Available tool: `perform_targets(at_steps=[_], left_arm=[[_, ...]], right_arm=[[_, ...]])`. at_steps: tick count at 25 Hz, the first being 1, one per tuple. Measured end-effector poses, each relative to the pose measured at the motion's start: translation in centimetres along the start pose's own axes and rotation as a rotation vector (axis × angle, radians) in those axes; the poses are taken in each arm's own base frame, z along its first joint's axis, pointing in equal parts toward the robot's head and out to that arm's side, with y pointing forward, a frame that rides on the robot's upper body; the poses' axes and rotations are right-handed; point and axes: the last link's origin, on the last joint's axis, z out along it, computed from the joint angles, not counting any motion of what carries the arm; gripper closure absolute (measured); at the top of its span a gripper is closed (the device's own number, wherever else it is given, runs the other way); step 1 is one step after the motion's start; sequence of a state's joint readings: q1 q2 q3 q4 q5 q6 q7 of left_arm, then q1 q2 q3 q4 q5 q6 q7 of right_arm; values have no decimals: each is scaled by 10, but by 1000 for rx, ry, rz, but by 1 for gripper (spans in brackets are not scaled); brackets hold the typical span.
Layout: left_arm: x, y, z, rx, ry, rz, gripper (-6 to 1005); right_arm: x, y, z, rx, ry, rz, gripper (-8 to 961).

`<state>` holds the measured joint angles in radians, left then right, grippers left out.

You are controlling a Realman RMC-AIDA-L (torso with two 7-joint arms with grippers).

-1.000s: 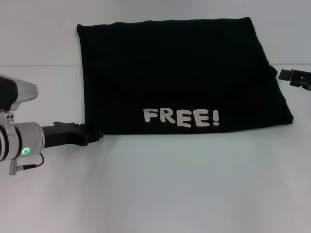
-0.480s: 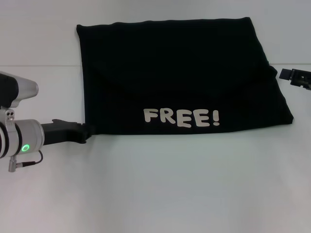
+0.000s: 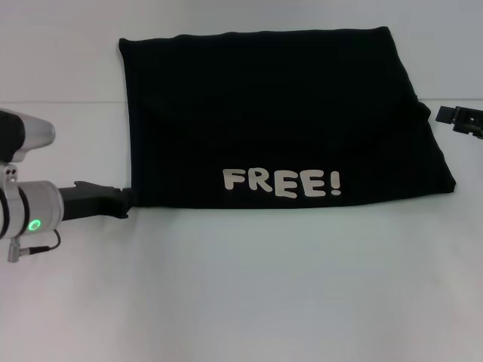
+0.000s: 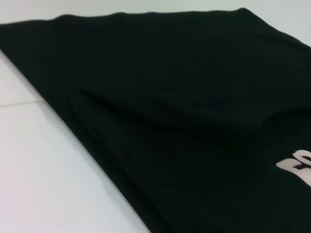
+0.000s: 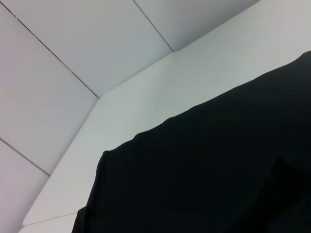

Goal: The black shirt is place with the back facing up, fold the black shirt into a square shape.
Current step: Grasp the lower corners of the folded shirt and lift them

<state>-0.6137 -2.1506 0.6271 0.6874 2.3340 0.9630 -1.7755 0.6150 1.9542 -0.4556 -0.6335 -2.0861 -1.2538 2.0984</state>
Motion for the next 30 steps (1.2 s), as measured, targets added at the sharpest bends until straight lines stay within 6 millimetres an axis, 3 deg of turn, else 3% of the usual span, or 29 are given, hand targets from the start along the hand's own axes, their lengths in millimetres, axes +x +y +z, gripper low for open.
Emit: perform_targets(at_steps=[7,15,20,30], left_arm=[[0,-8,-15,-8,6,-16,998],[-4,-10,-16,0,-3,-14,996],[-5,-10,-16,2,-6,-13,994],[0,-9,-14,3,-3,1,991]], right_arm=[[2,-3,-1,24,42,-10,343],[17,-22,-4,172,189,6,343],[23,-23,0,189,204,0,346],[26,-16,37,244,198,-74,366]])
